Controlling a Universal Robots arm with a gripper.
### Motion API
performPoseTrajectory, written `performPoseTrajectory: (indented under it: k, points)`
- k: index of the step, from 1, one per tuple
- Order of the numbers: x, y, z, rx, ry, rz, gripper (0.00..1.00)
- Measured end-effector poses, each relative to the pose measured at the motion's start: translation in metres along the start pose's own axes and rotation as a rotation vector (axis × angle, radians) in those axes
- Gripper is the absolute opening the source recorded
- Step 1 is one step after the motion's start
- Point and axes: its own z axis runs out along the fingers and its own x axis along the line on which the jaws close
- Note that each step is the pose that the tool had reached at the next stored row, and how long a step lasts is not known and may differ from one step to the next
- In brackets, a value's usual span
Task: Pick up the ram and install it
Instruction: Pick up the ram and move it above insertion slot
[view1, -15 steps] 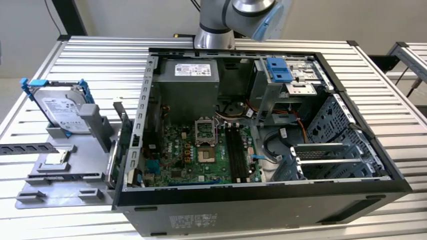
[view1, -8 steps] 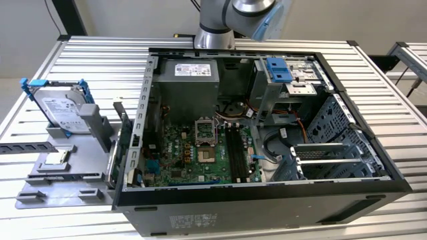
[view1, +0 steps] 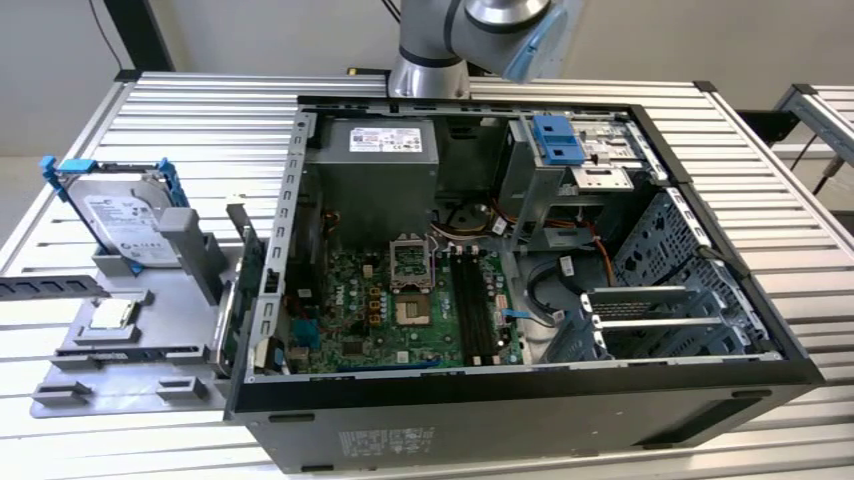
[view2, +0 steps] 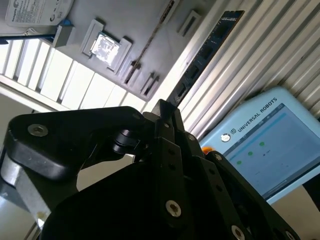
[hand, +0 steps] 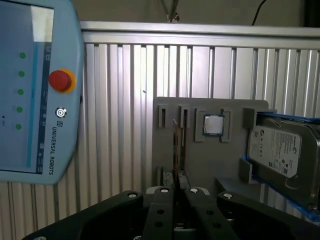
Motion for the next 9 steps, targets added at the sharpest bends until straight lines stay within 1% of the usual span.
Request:
performPoseTrajectory:
  k: [1,7,9]
  points:
    - [0.0000,-0.0001,-0.0010,0.0001,0.0000,0.000,0.00]
    - [-0.0001,0.0000,-0.0020,0.0000,0.0000,0.000,0.00]
    - [-0.0001,-0.0012,-0.0022,-0.0002,0.0002,0.000,0.00]
